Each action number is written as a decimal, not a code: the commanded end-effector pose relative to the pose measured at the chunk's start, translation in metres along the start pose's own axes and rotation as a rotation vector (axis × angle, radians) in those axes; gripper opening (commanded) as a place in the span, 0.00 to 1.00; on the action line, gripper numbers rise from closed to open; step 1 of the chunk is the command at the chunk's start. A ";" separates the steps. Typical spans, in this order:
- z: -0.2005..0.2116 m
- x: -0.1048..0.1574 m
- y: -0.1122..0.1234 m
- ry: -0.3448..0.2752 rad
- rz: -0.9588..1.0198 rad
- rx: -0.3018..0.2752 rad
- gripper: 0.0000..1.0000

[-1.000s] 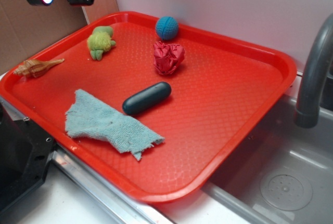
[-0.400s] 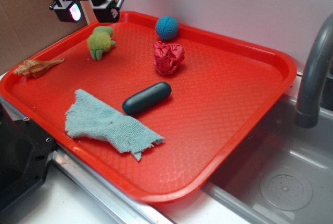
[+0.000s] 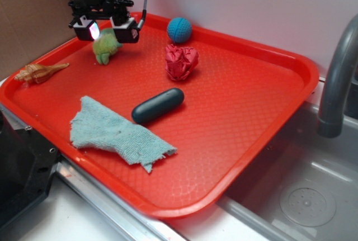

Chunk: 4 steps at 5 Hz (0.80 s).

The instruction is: Grab the green animal.

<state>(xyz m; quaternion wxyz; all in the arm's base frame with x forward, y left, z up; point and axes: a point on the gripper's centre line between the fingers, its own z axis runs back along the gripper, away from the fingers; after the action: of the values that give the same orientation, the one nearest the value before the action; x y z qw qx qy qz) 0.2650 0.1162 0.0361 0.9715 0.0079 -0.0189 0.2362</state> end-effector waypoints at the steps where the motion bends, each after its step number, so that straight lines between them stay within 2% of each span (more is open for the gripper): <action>1: -0.005 0.023 0.003 0.022 -0.043 0.082 1.00; 2: -0.007 0.022 0.001 0.023 -0.040 0.091 0.00; 3: 0.020 0.008 -0.007 -0.042 -0.084 0.042 0.00; 4: 0.071 -0.022 -0.030 -0.163 -0.146 0.026 0.00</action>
<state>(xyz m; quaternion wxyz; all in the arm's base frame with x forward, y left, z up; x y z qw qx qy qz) 0.2510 0.0771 0.0912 0.9826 0.0375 -0.0605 0.1716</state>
